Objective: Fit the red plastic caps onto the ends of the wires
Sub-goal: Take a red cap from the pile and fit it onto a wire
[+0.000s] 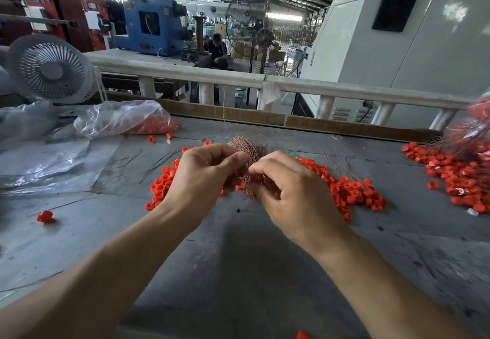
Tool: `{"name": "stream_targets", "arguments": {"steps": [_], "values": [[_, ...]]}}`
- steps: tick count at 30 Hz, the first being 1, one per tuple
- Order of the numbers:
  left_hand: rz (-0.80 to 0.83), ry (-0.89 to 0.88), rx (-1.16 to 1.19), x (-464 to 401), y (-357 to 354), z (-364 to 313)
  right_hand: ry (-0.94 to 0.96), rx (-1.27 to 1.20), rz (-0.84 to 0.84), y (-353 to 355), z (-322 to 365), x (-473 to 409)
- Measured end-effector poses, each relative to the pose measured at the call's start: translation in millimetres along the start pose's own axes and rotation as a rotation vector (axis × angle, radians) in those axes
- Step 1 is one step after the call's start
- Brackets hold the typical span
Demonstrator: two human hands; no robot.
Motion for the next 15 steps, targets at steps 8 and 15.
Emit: {"name": "stream_targets", "arguments": {"steps": [8, 15], "values": [[0.01, 0.019, -0.054, -3.6, -1.1, 6.2, -0.169, 0.269, -0.12, 26.2, -34.3, 3.5], [0.066, -0.017, -0.184, -7.3, -3.6, 11.8, -0.59, 0.519, -0.055, 57.2, -102.4, 32.4]]}}
Point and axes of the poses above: each hand's wrist, its own x-axis away from the middle knuckle, its own y-axis out of the back of the hand, z = x × y, the point moved 7 cm from there along -x, towards the middle knuckle, and after that the axes turned 10 degrees about y, right-handed, at the moved point
